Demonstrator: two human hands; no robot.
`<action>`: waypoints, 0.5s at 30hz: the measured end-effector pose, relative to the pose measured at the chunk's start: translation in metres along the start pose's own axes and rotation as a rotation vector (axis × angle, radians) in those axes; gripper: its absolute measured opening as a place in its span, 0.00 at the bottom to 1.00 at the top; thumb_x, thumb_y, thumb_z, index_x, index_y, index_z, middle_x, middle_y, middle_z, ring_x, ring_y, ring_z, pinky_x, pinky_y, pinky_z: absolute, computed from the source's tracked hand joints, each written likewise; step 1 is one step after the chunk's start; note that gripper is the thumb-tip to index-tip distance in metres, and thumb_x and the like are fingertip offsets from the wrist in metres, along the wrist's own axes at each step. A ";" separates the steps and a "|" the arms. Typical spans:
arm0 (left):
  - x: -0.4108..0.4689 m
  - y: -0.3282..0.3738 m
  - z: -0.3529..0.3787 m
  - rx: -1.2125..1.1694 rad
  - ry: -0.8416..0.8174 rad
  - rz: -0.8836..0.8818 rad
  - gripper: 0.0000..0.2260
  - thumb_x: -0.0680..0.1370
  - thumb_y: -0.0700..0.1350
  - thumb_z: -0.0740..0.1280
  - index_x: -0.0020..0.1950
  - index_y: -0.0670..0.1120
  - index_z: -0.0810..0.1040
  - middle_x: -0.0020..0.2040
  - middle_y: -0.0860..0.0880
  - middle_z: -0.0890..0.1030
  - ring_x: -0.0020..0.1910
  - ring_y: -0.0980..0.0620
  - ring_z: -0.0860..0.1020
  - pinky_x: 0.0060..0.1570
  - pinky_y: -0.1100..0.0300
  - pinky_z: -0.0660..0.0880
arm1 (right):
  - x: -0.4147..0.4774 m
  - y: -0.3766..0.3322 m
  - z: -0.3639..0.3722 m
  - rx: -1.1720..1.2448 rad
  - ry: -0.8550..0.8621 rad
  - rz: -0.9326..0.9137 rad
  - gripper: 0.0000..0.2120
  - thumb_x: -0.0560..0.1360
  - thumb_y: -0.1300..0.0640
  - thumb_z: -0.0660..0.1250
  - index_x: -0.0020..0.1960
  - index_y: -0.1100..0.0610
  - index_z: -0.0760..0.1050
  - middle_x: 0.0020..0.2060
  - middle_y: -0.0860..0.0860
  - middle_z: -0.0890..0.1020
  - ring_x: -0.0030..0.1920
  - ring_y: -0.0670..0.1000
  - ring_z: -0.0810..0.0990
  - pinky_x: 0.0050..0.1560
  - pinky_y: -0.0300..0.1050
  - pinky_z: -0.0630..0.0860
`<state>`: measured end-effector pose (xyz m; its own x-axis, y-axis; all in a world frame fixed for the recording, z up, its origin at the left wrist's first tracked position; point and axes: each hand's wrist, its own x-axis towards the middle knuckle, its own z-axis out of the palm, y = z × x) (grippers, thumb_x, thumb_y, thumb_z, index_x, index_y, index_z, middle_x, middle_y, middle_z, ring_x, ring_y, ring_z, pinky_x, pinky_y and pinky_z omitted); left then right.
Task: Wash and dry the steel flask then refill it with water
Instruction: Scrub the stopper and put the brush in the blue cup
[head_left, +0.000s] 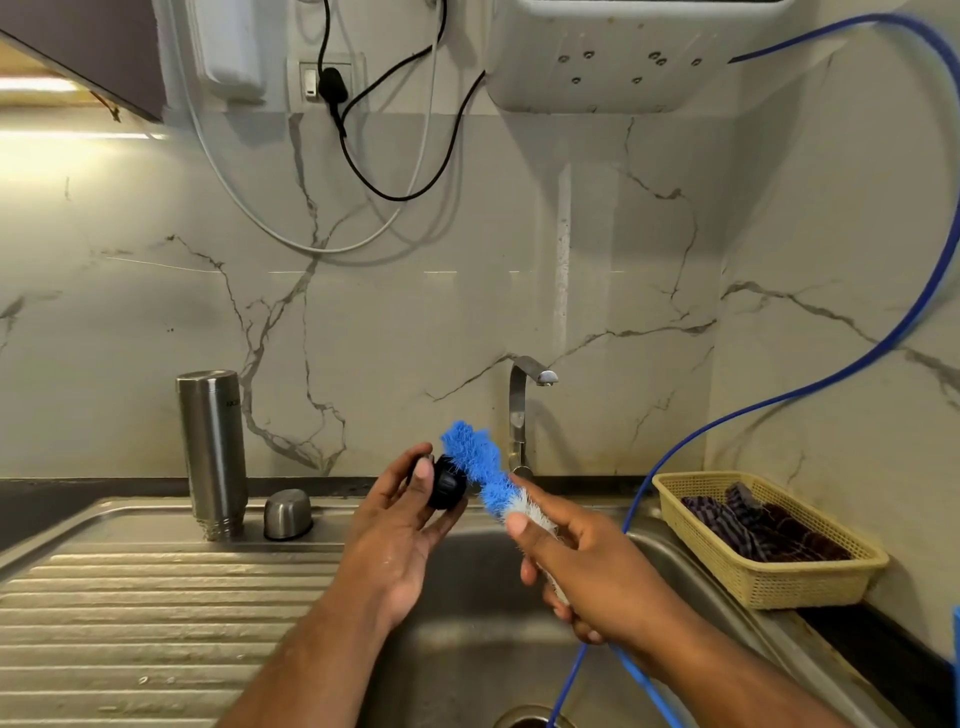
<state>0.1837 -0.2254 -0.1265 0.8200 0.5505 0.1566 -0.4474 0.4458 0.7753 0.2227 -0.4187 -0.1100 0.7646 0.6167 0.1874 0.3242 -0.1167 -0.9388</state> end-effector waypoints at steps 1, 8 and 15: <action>0.000 0.003 0.000 -0.070 -0.005 -0.008 0.18 0.74 0.46 0.70 0.64 0.43 0.80 0.59 0.42 0.85 0.60 0.42 0.83 0.56 0.46 0.82 | 0.000 0.000 -0.002 -0.008 -0.004 0.000 0.21 0.81 0.42 0.65 0.70 0.26 0.67 0.38 0.50 0.81 0.30 0.47 0.71 0.25 0.38 0.65; -0.001 0.012 0.000 -0.117 -0.008 -0.090 0.19 0.76 0.48 0.69 0.64 0.40 0.78 0.59 0.40 0.84 0.56 0.45 0.85 0.50 0.53 0.84 | 0.007 0.004 -0.014 -0.249 0.061 -0.156 0.18 0.80 0.39 0.64 0.68 0.24 0.68 0.47 0.33 0.80 0.42 0.30 0.79 0.39 0.28 0.74; -0.003 0.008 0.005 -0.194 -0.005 -0.172 0.18 0.84 0.51 0.60 0.66 0.40 0.77 0.57 0.38 0.85 0.57 0.41 0.82 0.49 0.52 0.80 | 0.011 0.014 -0.011 -0.383 0.151 -0.240 0.19 0.77 0.37 0.67 0.63 0.18 0.68 0.59 0.29 0.74 0.60 0.34 0.75 0.64 0.41 0.77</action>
<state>0.1790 -0.2272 -0.1177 0.8914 0.4517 0.0355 -0.3606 0.6598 0.6593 0.2413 -0.4222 -0.1175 0.7061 0.5447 0.4525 0.6621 -0.2812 -0.6947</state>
